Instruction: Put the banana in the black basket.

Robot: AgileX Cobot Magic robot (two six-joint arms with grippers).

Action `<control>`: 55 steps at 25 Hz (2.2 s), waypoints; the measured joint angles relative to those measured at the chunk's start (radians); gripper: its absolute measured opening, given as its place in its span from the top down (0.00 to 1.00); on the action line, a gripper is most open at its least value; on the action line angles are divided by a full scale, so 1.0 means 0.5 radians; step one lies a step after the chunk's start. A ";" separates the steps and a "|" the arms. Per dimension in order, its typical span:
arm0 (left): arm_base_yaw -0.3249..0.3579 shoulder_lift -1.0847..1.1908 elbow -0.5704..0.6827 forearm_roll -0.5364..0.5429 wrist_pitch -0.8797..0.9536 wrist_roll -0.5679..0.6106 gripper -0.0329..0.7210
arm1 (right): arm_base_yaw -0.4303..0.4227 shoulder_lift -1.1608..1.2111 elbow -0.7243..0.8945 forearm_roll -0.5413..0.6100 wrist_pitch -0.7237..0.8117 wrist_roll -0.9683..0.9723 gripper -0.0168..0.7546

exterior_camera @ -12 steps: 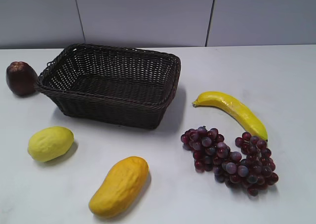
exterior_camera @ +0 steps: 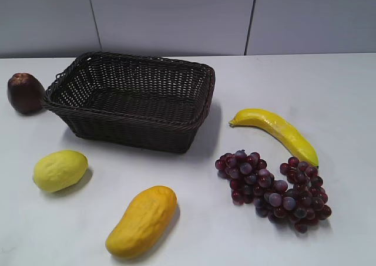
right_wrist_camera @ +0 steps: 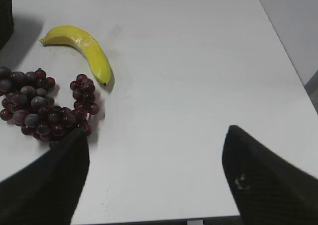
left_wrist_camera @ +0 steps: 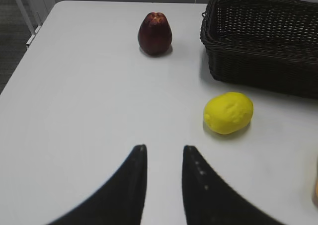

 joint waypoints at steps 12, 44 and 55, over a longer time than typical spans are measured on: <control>0.000 0.000 0.000 0.000 0.000 0.000 0.64 | -0.002 0.451 -0.059 -0.018 -0.695 -0.002 0.16; 0.000 0.000 0.000 0.000 0.000 0.000 0.64 | 0.460 3.132 -1.048 -0.007 -0.980 -0.231 0.21; 0.000 0.000 0.000 0.000 0.000 0.000 0.64 | 0.515 3.887 -1.662 -0.033 -0.547 -0.260 0.21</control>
